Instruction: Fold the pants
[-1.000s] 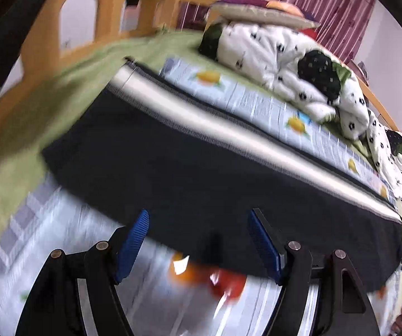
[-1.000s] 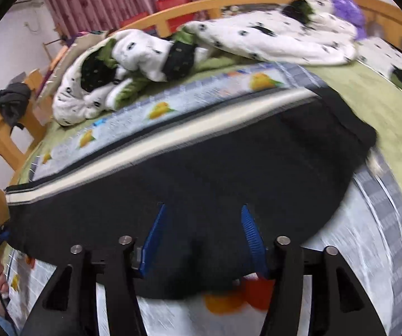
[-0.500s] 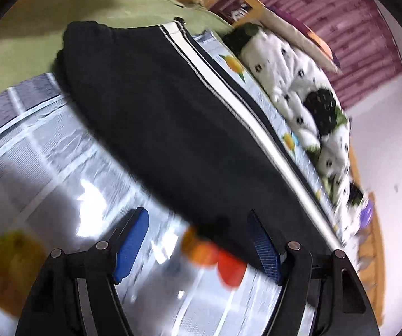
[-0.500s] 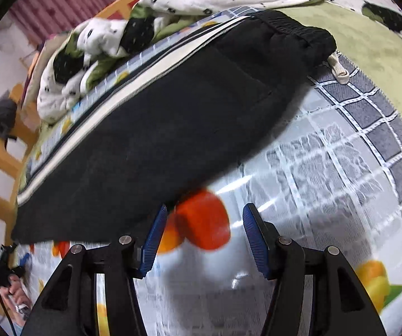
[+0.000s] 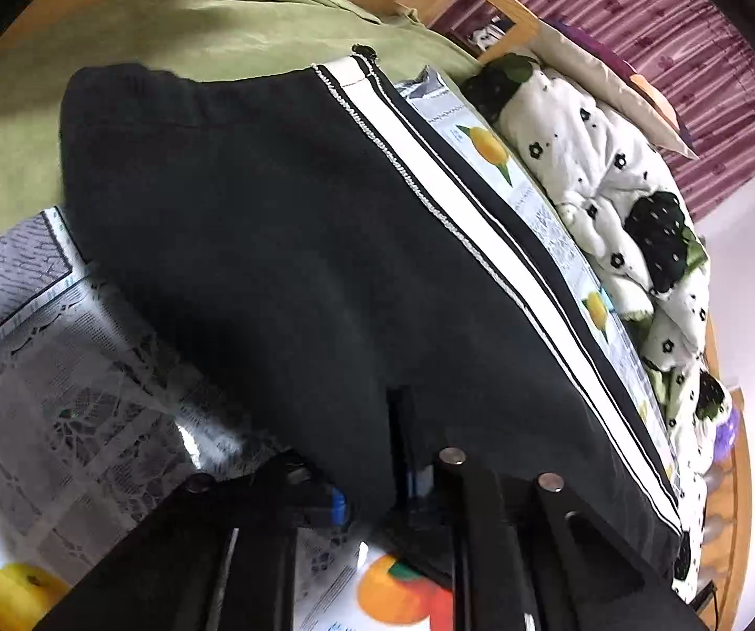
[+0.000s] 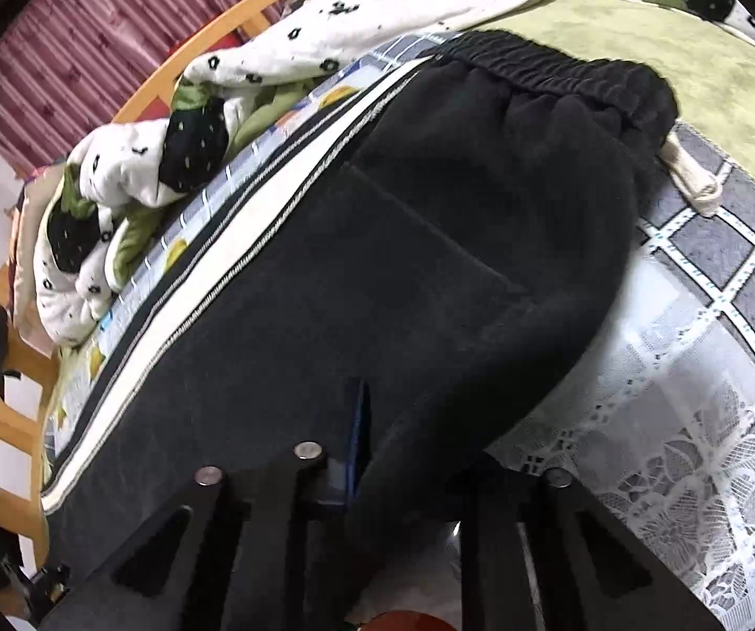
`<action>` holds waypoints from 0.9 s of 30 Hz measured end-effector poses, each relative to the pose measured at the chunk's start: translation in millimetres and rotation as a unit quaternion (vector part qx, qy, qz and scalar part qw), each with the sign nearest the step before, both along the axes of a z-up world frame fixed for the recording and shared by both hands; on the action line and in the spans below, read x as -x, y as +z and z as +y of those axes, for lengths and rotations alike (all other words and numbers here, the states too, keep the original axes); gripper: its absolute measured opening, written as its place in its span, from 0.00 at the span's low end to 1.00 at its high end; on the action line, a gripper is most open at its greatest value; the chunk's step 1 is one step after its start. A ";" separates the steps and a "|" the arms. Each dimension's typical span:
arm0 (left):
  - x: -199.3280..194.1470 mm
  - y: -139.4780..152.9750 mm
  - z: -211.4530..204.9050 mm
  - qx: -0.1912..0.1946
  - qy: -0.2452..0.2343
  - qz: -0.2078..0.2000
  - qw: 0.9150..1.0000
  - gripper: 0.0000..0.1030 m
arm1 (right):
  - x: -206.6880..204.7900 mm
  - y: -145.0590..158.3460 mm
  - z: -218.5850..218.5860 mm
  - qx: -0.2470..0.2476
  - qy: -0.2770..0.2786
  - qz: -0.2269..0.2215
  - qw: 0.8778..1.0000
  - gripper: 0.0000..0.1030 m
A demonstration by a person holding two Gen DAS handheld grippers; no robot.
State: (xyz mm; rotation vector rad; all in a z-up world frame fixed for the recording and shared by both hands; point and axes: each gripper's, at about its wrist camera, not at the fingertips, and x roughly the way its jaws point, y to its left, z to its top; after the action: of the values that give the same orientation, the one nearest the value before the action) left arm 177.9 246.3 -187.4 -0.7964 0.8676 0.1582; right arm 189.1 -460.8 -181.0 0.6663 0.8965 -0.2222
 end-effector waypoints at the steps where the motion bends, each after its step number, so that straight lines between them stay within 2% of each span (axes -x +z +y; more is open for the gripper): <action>1: 3.6 1.8 0.2 0.002 -0.005 -0.010 1.000 0.11 | 2.8 3.0 -2.8 -0.006 -0.002 -0.004 1.000 0.09; 5: 18.7 9.9 -11.1 -0.025 -0.025 -0.005 0.999 0.11 | 17.9 21.5 -9.9 -0.009 -0.009 -0.033 0.999 0.07; 10: 48.2 23.7 -25.1 -0.036 -0.056 0.003 0.998 0.11 | 58.8 41.0 -25.3 -0.028 -0.017 -0.049 0.998 0.07; 16: 108.4 39.8 -53.3 -0.072 -0.113 0.007 0.991 0.11 | 145.2 49.1 -48.4 -0.003 0.002 -0.024 1.000 0.07; 21: 159.0 34.8 -73.2 -0.077 -0.131 0.019 0.988 0.11 | 224.3 53.6 -66.3 0.004 -0.024 -0.009 1.000 0.07; 23: 168.9 33.0 -76.2 -0.088 -0.139 0.031 0.986 0.13 | 244.2 53.6 -70.0 0.015 -0.033 0.006 0.999 0.12; 26: 177.8 35.0 -72.8 -0.082 -0.140 0.041 0.986 0.18 | 266.1 52.0 -76.8 0.015 -0.048 0.026 0.998 0.20; 27: 182.4 36.4 -70.5 -0.085 -0.138 0.047 0.986 0.26 | 274.6 55.7 -77.5 0.022 -0.053 0.025 0.998 0.22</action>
State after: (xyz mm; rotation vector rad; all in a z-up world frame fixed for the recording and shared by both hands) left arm -4.5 175.8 -151.0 -0.5068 1.0296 0.0243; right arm -85.5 -538.3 -125.3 0.6709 0.9035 -0.3535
